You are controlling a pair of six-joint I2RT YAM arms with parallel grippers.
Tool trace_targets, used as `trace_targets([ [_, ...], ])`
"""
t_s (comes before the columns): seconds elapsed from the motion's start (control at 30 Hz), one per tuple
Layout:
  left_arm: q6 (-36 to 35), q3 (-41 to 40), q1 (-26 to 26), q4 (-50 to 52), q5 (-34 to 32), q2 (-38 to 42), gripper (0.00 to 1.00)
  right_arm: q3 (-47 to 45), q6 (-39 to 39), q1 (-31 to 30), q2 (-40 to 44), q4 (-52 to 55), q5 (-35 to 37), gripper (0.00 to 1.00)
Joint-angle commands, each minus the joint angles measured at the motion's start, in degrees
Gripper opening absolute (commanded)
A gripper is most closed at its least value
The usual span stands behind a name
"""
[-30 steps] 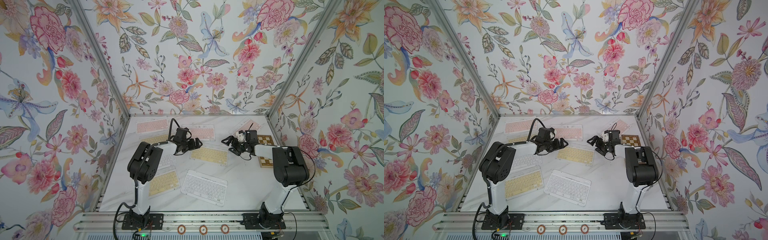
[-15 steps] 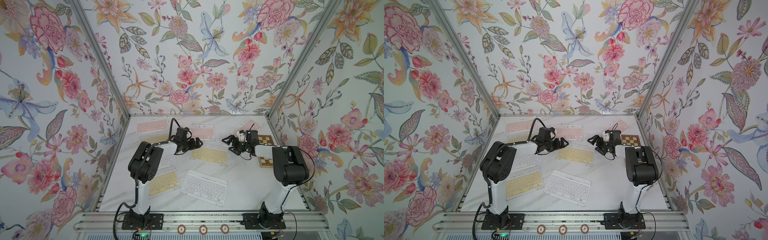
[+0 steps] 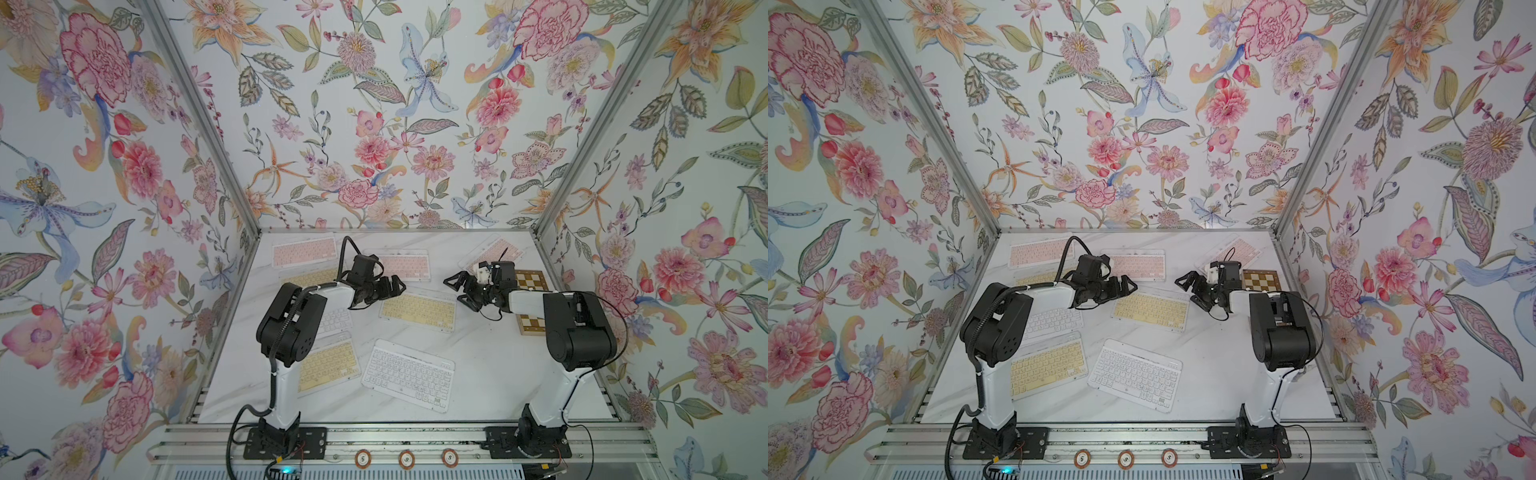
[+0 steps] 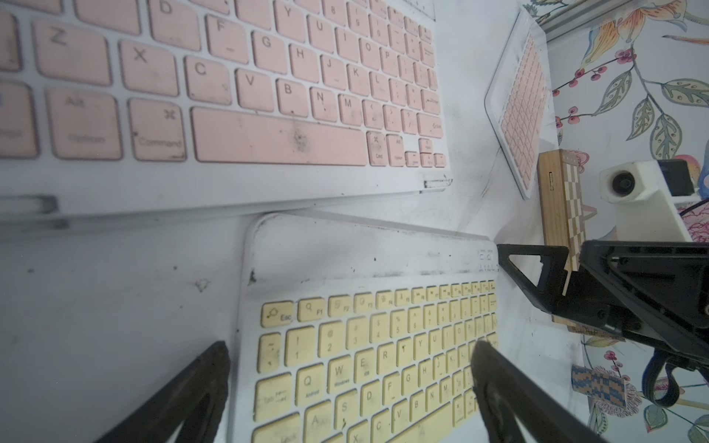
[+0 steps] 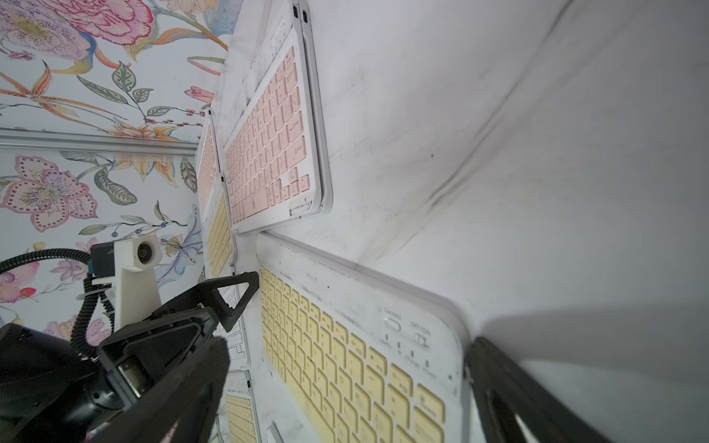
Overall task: Stack the numeric keypads
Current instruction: Pick up the numeric keypad from the center of the board.
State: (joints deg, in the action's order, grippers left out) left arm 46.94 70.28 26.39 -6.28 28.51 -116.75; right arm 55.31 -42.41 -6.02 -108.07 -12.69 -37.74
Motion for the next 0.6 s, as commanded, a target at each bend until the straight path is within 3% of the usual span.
trace_targets([
  [0.0,0.3,-0.1,0.8,3.2,0.4,-2.6,0.99,-1.2,-1.6,-0.9,-1.2,-1.7,-1.4,0.99],
  [0.57,1.1,-1.0,1.0,1.6,1.2,-3.2,0.99,-3.7,-4.1,-3.0,3.2,-5.0,-2.5,0.99],
])
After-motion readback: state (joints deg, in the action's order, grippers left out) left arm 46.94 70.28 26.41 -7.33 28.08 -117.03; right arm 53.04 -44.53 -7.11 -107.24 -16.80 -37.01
